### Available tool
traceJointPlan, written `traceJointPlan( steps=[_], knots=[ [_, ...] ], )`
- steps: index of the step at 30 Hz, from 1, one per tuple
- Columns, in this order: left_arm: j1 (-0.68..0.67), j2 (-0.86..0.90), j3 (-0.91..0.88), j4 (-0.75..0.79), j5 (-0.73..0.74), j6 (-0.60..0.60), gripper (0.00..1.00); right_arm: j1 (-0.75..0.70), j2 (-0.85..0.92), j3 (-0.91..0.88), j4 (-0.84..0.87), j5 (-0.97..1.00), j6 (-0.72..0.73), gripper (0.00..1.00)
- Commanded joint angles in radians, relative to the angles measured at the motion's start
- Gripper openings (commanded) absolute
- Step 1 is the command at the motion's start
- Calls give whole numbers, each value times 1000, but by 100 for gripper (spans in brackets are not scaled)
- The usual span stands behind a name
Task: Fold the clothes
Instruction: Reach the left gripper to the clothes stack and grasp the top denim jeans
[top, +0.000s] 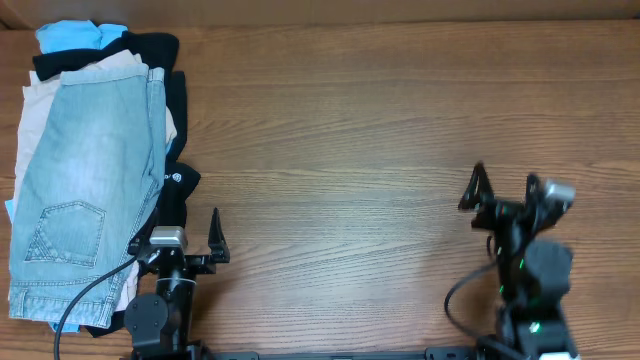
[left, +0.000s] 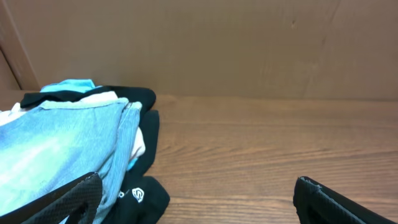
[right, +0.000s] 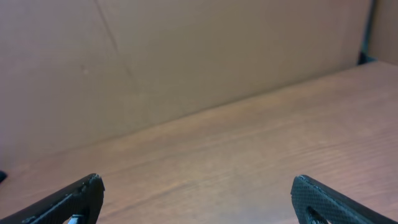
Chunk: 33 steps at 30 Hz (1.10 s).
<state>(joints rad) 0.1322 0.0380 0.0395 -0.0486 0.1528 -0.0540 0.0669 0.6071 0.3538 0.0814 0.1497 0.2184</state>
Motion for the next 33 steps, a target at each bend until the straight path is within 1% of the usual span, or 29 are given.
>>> traceJointPlan(
  steps=[1,4,7,8,9,11,13,15,17,19,21,23,25,27,30,33],
  knots=[
    [-2,86,115,-2,12,-23,100,3,179,245,-63,-84,-37,100],
    [-2,231,227,-8,28,-21,100,3,370,469,-177,-179,-64,100],
    [-2,439,385,-40,52,-20,100,3,535,666,-291,-228,-63,100],
    [-2,579,501,-93,61,-20,100,3,609,749,-335,-231,-63,100],
    [-2,661,572,-129,71,-17,100,5,650,792,-351,-232,-63,100],
    [-2,830,729,-214,109,8,100,5,703,831,-351,-274,-62,100],
    [-2,990,887,-305,142,29,100,5,741,837,-349,-356,-63,100],
    [-2,1143,1038,-396,163,44,100,5,765,837,-353,-380,-63,100],
    [-2,1268,1159,-467,154,51,100,5,784,837,-361,-379,-64,100],
    [-2,1364,1235,-494,113,58,100,2,800,837,-367,-374,-64,100],
    [-2,1444,1279,-497,112,55,100,-2,812,837,-375,-344,-63,100],
    [2,1497,1299,-497,79,65,100,-8,825,837,-386,-296,-63,100],
    [11,1526,1307,-497,26,77,100,-11,834,837,-401,-257,-63,100],
    [29,1534,1307,-502,-56,81,100,-11,844,837,-416,-238,-63,100],
    [91,1534,1306,-520,-181,85,100,-11,861,837,-441,-239,-63,100],
    [190,1540,1306,-523,-177,151,98,-11,875,837,-464,-240,-63,100]
  ],
)
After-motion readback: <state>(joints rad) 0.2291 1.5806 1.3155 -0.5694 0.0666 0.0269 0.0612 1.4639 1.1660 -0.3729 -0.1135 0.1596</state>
